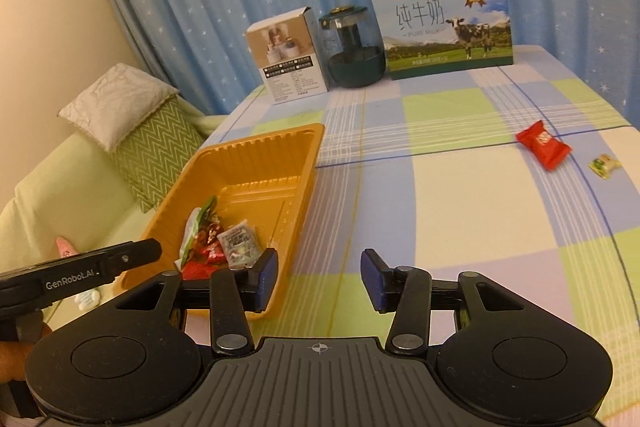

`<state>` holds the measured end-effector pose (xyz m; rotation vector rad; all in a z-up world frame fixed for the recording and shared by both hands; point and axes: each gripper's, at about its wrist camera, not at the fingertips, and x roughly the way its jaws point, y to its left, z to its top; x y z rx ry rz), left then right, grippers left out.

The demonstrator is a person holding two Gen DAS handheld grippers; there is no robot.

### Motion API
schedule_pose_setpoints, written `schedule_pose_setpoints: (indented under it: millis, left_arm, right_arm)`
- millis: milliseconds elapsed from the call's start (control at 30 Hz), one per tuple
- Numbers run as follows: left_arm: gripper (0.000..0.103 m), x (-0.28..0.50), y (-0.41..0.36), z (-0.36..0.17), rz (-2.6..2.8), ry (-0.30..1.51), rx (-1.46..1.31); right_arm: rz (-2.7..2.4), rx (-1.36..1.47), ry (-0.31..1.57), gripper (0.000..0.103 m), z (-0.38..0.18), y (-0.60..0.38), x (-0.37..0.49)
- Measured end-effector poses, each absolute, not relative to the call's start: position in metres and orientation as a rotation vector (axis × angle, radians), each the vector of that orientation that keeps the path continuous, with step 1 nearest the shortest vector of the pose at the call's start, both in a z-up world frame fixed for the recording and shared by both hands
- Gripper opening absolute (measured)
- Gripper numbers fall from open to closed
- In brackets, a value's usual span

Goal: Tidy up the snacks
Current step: 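Move both open tools back toward the red and yellow candies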

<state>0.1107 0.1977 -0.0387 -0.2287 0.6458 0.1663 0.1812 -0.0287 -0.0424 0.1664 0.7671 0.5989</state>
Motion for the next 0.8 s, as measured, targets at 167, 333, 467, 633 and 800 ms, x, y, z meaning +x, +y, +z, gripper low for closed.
schedule_pose_setpoints:
  millis: [167, 333, 467, 633, 800]
  left_arm:
    - [0.036, 0.094, 0.173, -0.032, 0.143, 0.651, -0.237]
    - [0.043, 0.083, 0.149, -0.03, 0.12, 0.666, -0.237]
    - [0.049, 0.077, 0.13, -0.028, 0.098, 0.671, -0.239]
    - [0.056, 0.07, 0.107, -0.025, 0.067, 0.67, -0.226]
    - [0.063, 0.068, 0.087, -0.023, 0.031, 0.667, -0.217]
  right_arm:
    - [0.577, 0.178, 0.759, 0.052, -0.035, -0.049, 0.162]
    - [0.543, 0.198, 0.756, 0.055, -0.032, -0.074, 0.147]
    - [0.51, 0.219, 0.75, 0.056, -0.029, -0.096, 0.139]
    - [0.476, 0.233, 0.743, 0.057, -0.026, -0.12, 0.131]
    - [0.44, 0.248, 0.742, 0.057, -0.023, -0.142, 0.123]
